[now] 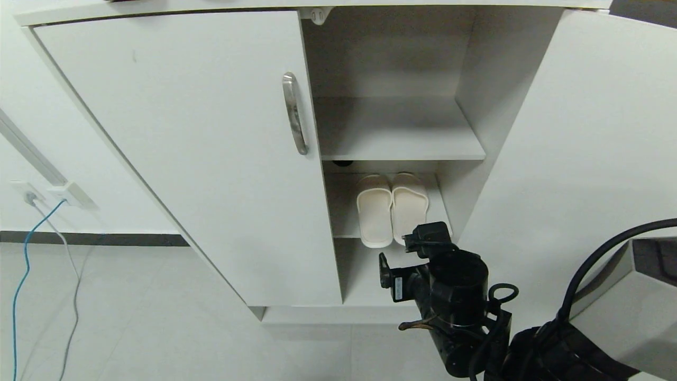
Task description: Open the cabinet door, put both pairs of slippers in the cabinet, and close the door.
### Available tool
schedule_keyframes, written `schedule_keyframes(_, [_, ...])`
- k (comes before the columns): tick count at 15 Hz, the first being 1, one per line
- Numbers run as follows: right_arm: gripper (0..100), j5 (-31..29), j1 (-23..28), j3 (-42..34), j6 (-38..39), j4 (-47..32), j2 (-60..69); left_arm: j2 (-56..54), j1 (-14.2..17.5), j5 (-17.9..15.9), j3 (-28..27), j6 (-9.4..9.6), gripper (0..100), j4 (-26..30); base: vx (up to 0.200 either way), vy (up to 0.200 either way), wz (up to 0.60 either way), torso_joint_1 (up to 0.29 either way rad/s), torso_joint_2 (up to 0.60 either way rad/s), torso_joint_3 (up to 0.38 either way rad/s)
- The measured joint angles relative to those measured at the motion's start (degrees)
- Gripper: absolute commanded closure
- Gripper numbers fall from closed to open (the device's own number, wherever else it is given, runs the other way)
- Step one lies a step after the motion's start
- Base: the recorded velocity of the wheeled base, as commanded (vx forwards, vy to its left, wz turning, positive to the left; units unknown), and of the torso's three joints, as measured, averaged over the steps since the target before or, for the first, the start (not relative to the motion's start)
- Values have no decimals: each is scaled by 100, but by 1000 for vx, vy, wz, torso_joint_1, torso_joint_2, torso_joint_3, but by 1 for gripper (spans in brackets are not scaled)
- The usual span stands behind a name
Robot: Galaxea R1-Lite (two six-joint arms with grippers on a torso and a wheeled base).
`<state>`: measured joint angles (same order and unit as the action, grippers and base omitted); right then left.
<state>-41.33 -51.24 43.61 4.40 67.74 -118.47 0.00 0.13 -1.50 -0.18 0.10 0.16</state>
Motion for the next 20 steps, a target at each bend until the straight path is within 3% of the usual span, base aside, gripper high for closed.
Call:
schedule_keyframes(15, [0, 49, 135, -96, -2, -26, 152, 0, 2, 2, 0, 1, 100, 6, 0, 0, 0, 0, 0, 0])
schedule_keyframes(20, [0, 41, 151, -130, -2, -20, 152, 0, 2, 2, 0, 12, 100, 5, 0, 0, 0, 6, 0, 169])
